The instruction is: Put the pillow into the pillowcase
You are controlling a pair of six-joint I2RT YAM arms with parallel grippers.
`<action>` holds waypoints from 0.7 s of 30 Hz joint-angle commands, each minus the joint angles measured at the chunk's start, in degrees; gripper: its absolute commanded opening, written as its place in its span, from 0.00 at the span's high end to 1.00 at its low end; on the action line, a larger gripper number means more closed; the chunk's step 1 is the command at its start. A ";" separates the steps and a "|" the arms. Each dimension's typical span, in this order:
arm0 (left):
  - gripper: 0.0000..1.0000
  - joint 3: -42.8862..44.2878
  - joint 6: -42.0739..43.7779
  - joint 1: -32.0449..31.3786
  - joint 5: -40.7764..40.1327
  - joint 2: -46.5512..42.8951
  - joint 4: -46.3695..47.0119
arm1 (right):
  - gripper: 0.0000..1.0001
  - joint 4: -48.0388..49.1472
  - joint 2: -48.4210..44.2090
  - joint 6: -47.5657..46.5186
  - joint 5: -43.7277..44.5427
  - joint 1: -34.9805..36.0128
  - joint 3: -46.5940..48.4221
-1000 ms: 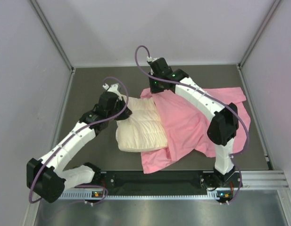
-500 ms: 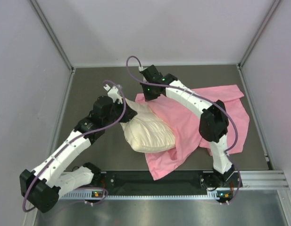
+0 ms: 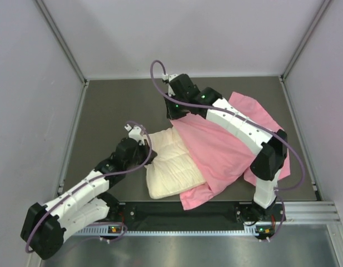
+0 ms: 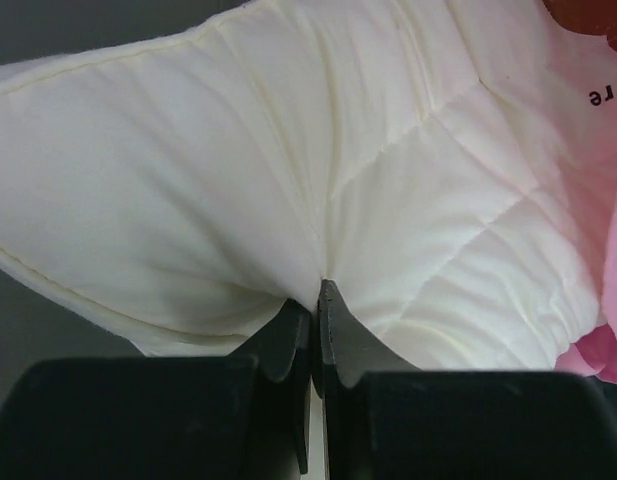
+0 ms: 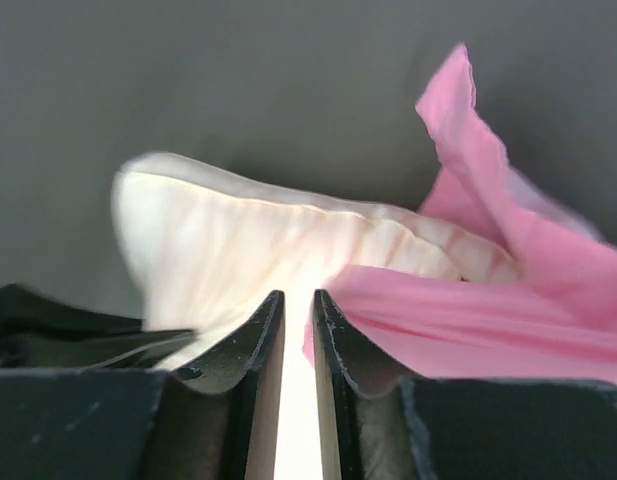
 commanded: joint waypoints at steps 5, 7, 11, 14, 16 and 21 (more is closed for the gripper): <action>0.77 8.19 -0.40 -1.14 -9.83 -2.95 -5.95 | 0.80 2.38 0.91 1.54 16.32 1.69 -8.43; 0.59 9.68 -3.82 -1.05 -16.65 -2.69 -12.54 | 0.80 2.29 0.73 1.71 19.23 1.69 -10.01; 0.21 10.74 -5.86 -0.87 -22.22 -1.55 -17.84 | 0.62 2.38 0.03 2.24 21.43 1.42 -12.30; 0.01 12.05 -6.04 0.18 -22.33 1.17 -18.81 | 0.34 2.82 -1.73 2.33 23.18 1.34 -14.41; 0.01 13.20 -5.60 3.07 -18.30 7.04 -18.02 | 0.26 2.38 -4.36 2.15 28.79 0.64 -15.99; 0.01 11.01 -6.04 8.52 -11.62 11.11 -11.89 | 0.26 0.98 -4.46 -0.47 34.87 -2.78 -17.49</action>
